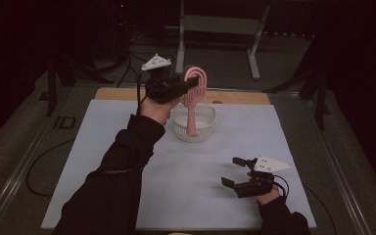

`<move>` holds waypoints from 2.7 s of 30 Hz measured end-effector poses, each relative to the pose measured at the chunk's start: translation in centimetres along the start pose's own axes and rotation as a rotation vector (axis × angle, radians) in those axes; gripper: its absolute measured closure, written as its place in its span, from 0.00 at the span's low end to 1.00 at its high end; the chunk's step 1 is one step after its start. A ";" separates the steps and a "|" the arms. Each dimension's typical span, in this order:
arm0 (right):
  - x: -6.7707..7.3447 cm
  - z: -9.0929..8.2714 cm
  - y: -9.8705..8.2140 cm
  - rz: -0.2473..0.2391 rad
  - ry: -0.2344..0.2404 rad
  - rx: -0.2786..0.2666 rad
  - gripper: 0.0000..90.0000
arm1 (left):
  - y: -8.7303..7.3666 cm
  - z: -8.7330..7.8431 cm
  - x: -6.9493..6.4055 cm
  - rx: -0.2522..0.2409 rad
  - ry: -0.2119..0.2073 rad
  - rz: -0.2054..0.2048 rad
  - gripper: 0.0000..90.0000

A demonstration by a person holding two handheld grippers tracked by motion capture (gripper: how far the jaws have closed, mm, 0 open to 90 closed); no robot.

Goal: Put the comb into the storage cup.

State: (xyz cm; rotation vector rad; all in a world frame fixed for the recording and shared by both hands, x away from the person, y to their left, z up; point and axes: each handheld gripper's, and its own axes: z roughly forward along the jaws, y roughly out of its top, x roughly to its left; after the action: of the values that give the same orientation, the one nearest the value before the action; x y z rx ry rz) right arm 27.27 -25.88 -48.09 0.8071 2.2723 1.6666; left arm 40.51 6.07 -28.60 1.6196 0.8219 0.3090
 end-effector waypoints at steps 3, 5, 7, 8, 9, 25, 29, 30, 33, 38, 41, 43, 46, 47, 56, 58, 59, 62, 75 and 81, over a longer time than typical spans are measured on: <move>0.0 0.0 0.0 0.003 0.000 0.000 0.12 | 0.6 0.1 0.1 0.000 0.006 0.011 0.74; 0.0 0.0 0.0 0.003 -0.001 0.000 0.12 | 1.0 0.3 0.2 -0.001 0.014 0.015 0.74; 0.0 0.0 0.0 0.002 0.000 -0.002 0.12 | 1.4 0.4 0.3 -0.009 0.016 0.020 0.74; 0.0 0.0 0.0 0.002 0.000 -0.003 0.12 | 1.6 0.6 0.4 -0.008 0.023 0.028 0.74; -0.1 0.0 0.0 0.001 -0.001 -0.004 0.12 | 1.6 0.6 0.4 -0.011 0.028 0.031 0.74; -0.1 0.0 0.1 -0.002 0.001 -0.006 0.12 | 1.2 2.6 1.4 -0.052 0.035 0.118 0.74; 0.0 0.0 0.1 0.000 0.007 -0.009 0.12 | 0.5 3.4 1.7 -0.054 0.040 0.149 0.74; 0.0 0.0 0.1 0.000 0.006 -0.009 0.12 | 0.3 3.5 1.7 -0.054 0.047 0.149 0.74; -0.1 0.0 0.1 -0.001 0.008 -0.009 0.12 | -0.2 4.1 2.0 -0.052 0.061 0.155 0.74; -0.1 0.0 0.1 -0.001 0.010 -0.011 0.12 | -1.1 4.7 2.4 -0.049 0.062 0.176 0.74; 0.0 -0.1 0.1 -0.001 0.010 -0.008 0.12 | -1.8 5.0 2.7 -0.042 0.065 0.191 0.74; 0.0 -0.1 0.1 -0.003 0.009 -0.007 0.12 | -2.2 5.2 2.8 -0.038 0.068 0.201 0.74; -0.1 -0.1 0.1 -0.001 0.005 -0.009 0.12 | -2.9 5.5 2.9 -0.031 0.067 0.219 0.74; -0.1 -0.1 0.1 0.001 0.006 -0.010 0.12 | -3.0 5.6 2.8 -0.030 0.067 0.221 0.74; -0.2 0.0 0.0 -0.003 -0.001 -0.007 0.12 | -4.9 6.9 2.6 -0.008 0.082 0.273 0.74; -0.2 0.0 0.0 0.002 0.001 -0.008 0.12 | -5.3 7.2 2.5 -0.003 0.080 0.285 0.74; -0.2 0.0 0.0 0.002 0.000 -0.007 0.12 | -5.4 7.2 2.4 -0.001 0.081 0.287 0.74; -0.1 0.0 0.0 0.001 0.003 -0.008 0.12 | -5.8 7.5 2.3 0.006 0.082 0.299 0.74; -0.1 0.0 0.1 0.002 0.009 -0.011 0.12 | -7.9 8.4 1.5 0.048 0.117 0.351 0.74; -0.1 0.0 0.1 0.004 0.010 -0.013 0.12 | -8.9 8.8 0.8 0.049 0.128 0.368 0.73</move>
State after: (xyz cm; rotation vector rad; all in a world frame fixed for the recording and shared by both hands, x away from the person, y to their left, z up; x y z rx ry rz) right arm 27.38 -25.90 -48.01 0.8033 2.2660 1.6887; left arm 43.56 0.11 -39.19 1.8095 0.6264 0.6627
